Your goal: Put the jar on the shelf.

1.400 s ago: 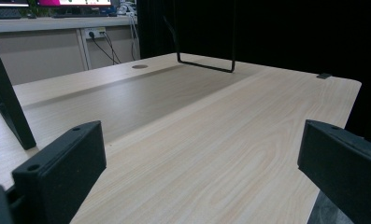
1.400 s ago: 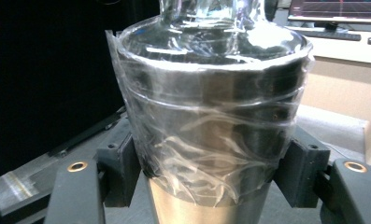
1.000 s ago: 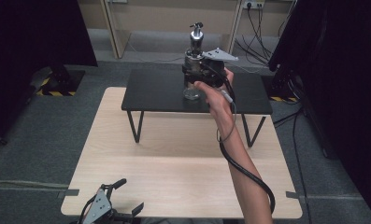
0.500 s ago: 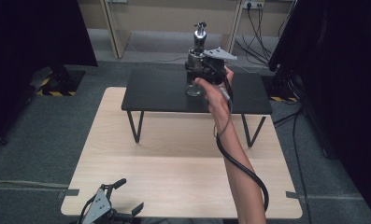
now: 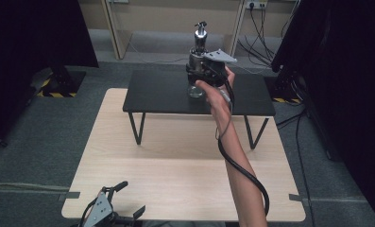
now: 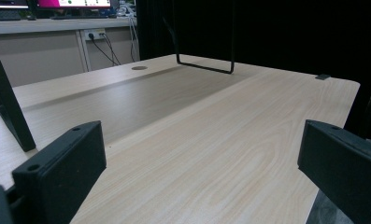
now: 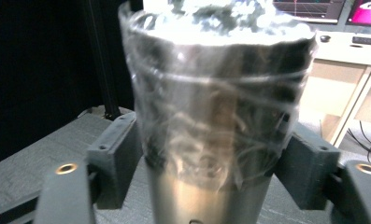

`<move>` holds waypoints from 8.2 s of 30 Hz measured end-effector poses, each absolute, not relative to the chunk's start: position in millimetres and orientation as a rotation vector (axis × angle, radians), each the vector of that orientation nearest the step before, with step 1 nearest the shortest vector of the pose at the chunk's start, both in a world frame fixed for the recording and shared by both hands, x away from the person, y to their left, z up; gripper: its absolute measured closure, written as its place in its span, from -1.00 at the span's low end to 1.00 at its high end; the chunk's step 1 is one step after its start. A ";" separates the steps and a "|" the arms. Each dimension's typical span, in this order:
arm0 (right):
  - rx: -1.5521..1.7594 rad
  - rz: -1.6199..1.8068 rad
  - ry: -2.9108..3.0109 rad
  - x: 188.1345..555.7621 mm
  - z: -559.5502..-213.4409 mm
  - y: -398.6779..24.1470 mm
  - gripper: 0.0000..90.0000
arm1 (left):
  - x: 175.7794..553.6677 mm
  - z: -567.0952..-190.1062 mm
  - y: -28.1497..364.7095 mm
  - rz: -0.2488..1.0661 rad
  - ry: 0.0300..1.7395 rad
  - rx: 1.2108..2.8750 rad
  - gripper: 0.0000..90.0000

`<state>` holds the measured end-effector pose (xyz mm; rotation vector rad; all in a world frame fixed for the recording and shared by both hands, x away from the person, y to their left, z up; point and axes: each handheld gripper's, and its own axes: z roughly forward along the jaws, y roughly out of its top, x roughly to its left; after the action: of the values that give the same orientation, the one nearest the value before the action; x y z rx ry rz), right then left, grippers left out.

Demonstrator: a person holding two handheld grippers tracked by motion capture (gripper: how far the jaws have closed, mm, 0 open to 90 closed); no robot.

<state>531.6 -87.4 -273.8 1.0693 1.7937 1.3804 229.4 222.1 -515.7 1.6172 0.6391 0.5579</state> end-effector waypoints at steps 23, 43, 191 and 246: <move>0.996 1.522 1.744 488.5 -287.9 -105.8 -0.95 | 230.0 -517.4 220.0 0.557 0.639 1.632 -0.99; 0.926 1.569 1.760 446.0 -317.5 -137.8 -0.95 | 230.6 -517.9 220.4 0.558 0.644 1.635 -0.99; 1.020 1.569 1.912 278.6 -493.5 -199.5 -0.95 | 228.9 -516.3 220.6 0.571 0.637 1.633 -0.99; 1.113 1.548 1.855 244.0 -510.7 -226.4 -0.95 | 229.1 -516.6 219.8 0.572 0.637 1.637 -0.99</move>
<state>244.0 -226.4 -510.7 1.1132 1.8546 1.5482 229.1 219.8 -516.6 1.6367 0.6366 0.5719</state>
